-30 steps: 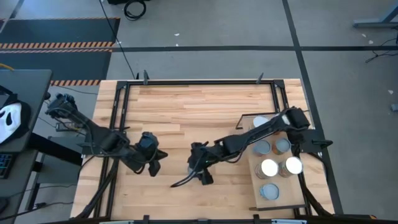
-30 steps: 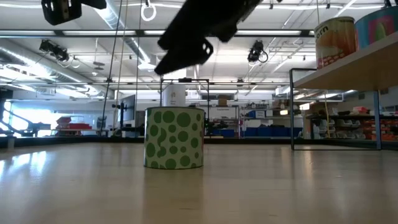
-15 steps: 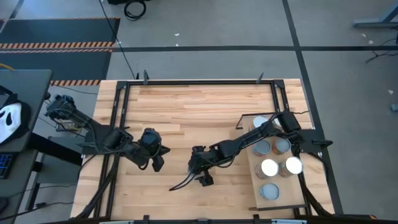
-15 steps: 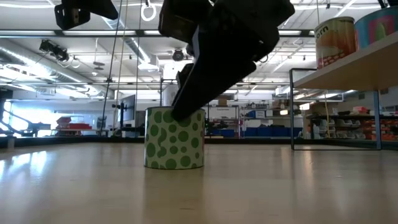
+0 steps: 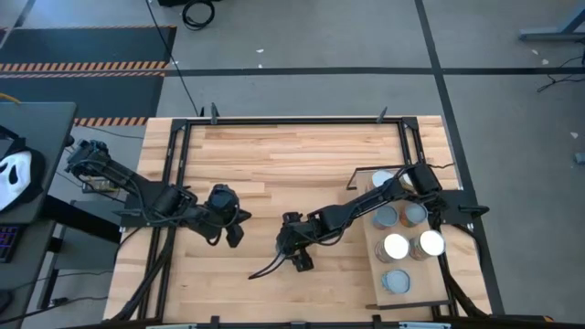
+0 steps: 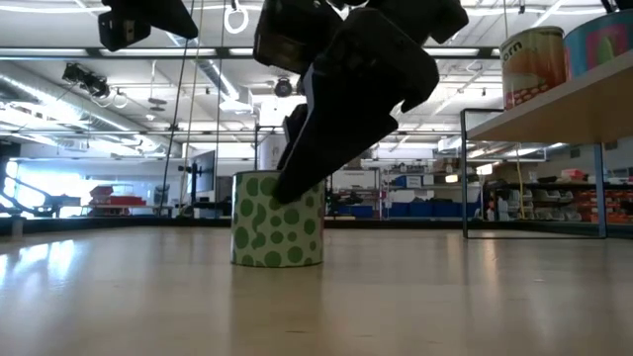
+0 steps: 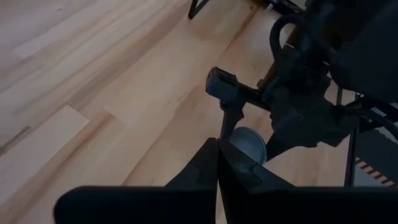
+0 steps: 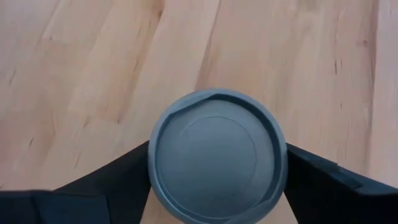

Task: Pick and place cans onto a shelf
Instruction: Put the canned peas on the shelf

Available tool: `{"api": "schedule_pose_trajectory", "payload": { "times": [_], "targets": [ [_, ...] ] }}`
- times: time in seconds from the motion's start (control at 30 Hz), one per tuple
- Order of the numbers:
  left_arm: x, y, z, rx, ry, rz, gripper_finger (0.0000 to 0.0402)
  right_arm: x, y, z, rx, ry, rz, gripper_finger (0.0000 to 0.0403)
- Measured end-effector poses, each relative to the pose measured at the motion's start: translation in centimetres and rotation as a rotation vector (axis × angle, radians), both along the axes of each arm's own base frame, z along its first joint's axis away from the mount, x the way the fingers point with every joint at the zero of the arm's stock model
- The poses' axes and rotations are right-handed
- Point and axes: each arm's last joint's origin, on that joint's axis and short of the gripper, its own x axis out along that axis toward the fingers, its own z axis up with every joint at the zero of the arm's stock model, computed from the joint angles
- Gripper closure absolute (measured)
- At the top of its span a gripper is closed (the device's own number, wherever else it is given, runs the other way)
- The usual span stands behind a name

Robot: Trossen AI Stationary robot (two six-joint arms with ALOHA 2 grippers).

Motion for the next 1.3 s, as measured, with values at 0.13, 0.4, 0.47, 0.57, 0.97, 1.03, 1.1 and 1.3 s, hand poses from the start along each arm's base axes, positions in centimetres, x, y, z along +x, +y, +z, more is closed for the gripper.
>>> {"api": "schedule_pose_trajectory", "payload": {
  "times": [0.13,0.4,0.47,0.57,0.97,1.03,1.1,1.3],
  "targets": [
    [0.0,0.0,0.0,0.002,0.0,0.002,0.039,-0.6,0.0,0.9,0.009,0.02,-0.02,0.0113],
    [0.0,0.3,0.1,0.06,-0.028,0.065,0.039,-3.5,1.2,8.9,0.041,-0.146,0.036,0.011],
    [0.0,0.4,0.1,0.09,-0.044,0.099,0.039,-4.6,1.4,10.9,0.028,-0.197,0.05,0.0106],
    [0.0,0.6,0.2,0.119,-0.067,0.148,0.039,-6.5,1.5,13.6,0.001,-0.243,0.06,0.0107],
    [0.0,0.6,0.3,0.13,-0.078,0.153,0.039,-14.8,2.4,19.7,-0.14,-0.277,0.312,0.011],
    [0.1,0.6,0.3,0.129,-0.079,0.153,0.039,-16.2,2.5,20.6,-0.144,-0.292,0.347,0.011],
    [0.1,0.6,0.3,0.13,-0.078,0.153,0.039,-17.5,2.4,21.7,-0.126,-0.326,0.357,0.0108],
    [0.1,0.5,0.3,0.13,-0.079,0.152,0.039,-21.3,1.3,25.3,0.078,-0.448,0.327,0.011]
  ]
}}
